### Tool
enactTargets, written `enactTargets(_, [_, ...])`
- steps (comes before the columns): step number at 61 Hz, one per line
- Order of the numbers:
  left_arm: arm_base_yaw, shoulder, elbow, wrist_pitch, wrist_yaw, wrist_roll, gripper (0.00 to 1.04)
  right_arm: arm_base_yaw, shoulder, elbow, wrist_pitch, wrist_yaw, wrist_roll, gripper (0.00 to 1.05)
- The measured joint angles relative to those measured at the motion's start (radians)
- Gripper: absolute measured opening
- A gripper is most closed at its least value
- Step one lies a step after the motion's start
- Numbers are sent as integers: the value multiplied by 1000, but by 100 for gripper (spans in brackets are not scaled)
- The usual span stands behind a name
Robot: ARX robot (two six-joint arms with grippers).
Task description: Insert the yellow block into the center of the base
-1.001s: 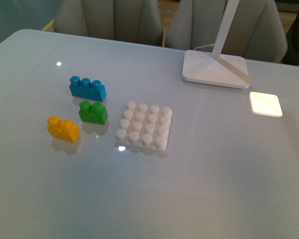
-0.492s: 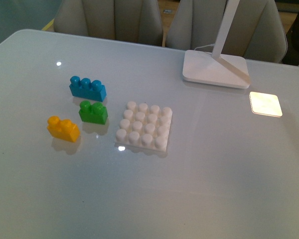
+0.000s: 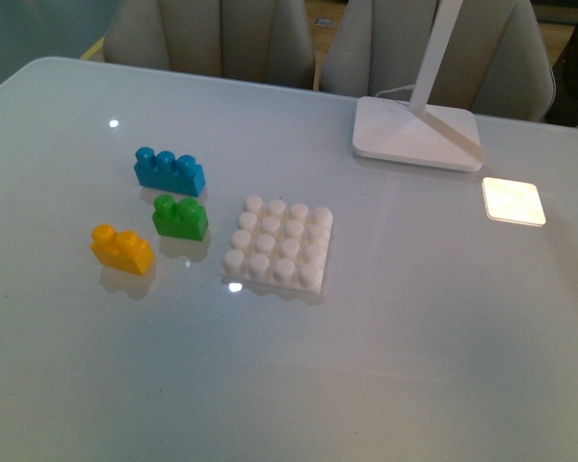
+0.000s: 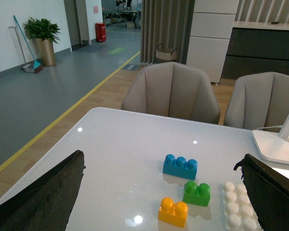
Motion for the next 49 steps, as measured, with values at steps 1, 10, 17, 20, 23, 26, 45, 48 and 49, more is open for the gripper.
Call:
enactTargets(1, [0,0,0,0,0,0,97,0,0,0,0,0,0,50])
enactTargets(10, [0,0,0,0,0,0,97,0,0,0,0,0,0,82])
enactTargets(17, [0,0,0,0,0,0,97,0,0,0,0,0,0,95])
enactTargets(20, [0,0,0,0,0,0,97,0,0,0,0,0,0,96])
enactTargets(23, [0,0,0,0,0,0,97,0,0,0,0,0,0,96])
enactTargets(26, [0,0,0,0,0,0,97,0,0,0,0,0,0,96])
enactTargets(45, [-83,378,84,-11,89,-94,97,0,-1,0,0,0,0,96])
enactTargets(48, [-127,492,87,88,58,-107,97,0,-1,0,0,0,0,96])
enactTargets(49, [-144,536,89,129,48,-111,97,0,-1,0,0,0,0,96])
